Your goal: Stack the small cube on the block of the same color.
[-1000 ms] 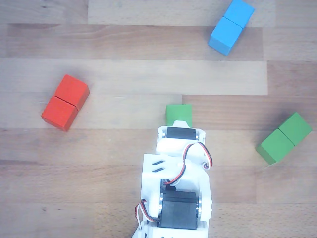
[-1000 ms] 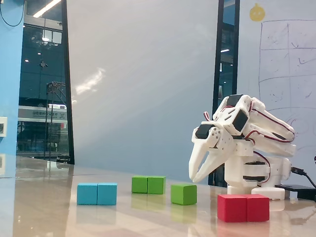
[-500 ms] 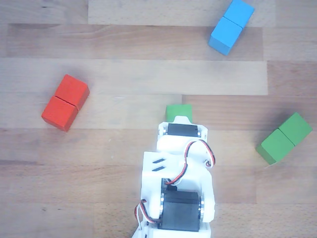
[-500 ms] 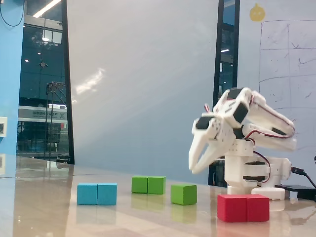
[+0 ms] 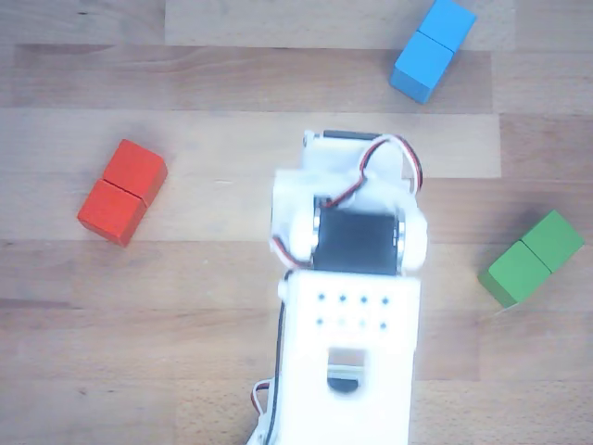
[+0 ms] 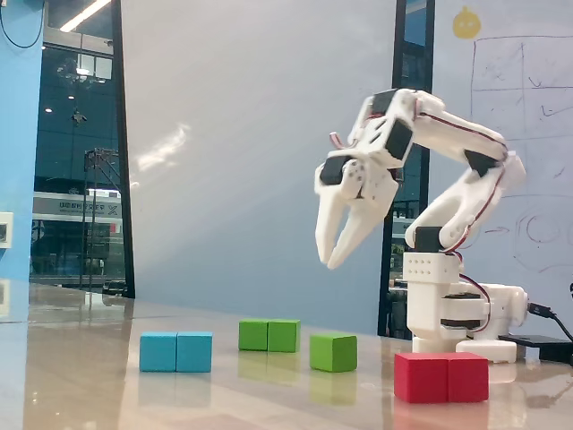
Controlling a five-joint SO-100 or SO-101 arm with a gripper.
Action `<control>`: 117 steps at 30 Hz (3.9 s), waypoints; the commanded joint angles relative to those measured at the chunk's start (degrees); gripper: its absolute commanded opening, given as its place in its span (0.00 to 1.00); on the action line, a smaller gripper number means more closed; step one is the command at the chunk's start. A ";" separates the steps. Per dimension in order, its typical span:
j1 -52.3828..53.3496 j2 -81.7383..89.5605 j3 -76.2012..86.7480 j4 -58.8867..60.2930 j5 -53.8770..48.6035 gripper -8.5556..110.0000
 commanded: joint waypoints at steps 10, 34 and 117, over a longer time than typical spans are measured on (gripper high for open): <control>-0.70 -18.28 -6.24 0.18 0.09 0.08; -0.70 -22.06 -6.24 0.35 -0.09 0.29; 38.76 -26.81 -25.66 -7.12 -0.09 0.11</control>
